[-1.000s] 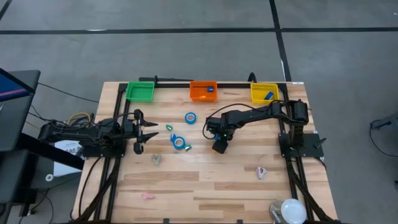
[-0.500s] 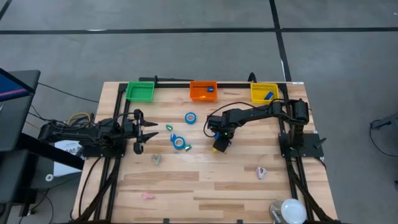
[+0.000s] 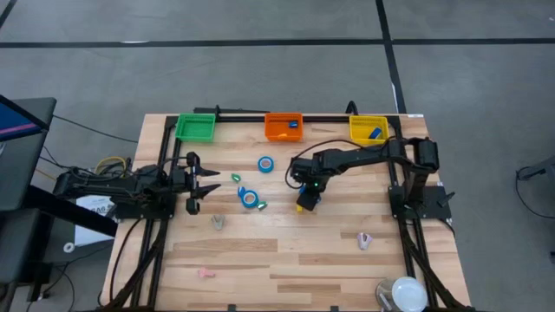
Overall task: Pick and place Stapler, Stapler remover, tape
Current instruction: Put the blue stapler into the orange bin
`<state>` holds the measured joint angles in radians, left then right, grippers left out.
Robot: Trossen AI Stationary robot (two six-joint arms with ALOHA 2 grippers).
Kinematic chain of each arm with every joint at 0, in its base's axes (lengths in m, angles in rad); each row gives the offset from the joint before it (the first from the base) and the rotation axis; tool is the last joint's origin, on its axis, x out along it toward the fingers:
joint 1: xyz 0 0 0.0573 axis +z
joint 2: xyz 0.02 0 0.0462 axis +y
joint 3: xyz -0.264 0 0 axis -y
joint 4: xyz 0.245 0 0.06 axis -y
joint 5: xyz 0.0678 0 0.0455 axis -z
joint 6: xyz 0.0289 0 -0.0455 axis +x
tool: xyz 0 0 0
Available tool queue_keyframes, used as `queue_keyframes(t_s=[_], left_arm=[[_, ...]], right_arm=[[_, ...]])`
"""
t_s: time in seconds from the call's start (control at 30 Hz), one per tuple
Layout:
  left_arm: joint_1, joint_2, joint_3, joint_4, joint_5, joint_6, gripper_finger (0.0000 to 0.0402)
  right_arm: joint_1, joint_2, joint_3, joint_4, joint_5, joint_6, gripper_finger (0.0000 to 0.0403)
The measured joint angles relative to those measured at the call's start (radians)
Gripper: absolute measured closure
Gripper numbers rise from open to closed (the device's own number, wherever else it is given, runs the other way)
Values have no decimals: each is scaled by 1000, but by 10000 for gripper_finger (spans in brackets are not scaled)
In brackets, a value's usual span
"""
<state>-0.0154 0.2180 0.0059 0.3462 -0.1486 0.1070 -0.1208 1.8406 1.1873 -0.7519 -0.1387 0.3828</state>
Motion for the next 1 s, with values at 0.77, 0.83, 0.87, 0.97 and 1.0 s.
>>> queue_keyframes(t_s=[0.77,0.83,0.87,0.97,1.0], left_arm=[[0,0,0,15,0,0,234],[0,0,0,15,0,0,234],[0,0,0,15,0,0,234],[0,0,0,15,0,0,234],[0,0,0,15,0,0,234]], right_arm=[[-256,-81,280,9,9,-321,342],[-284,-81,300,13,9,-345,342],[-298,-81,307,19,8,-355,342],[-339,-81,326,40,9,-367,342],[-352,-81,331,46,9,-367,342]])
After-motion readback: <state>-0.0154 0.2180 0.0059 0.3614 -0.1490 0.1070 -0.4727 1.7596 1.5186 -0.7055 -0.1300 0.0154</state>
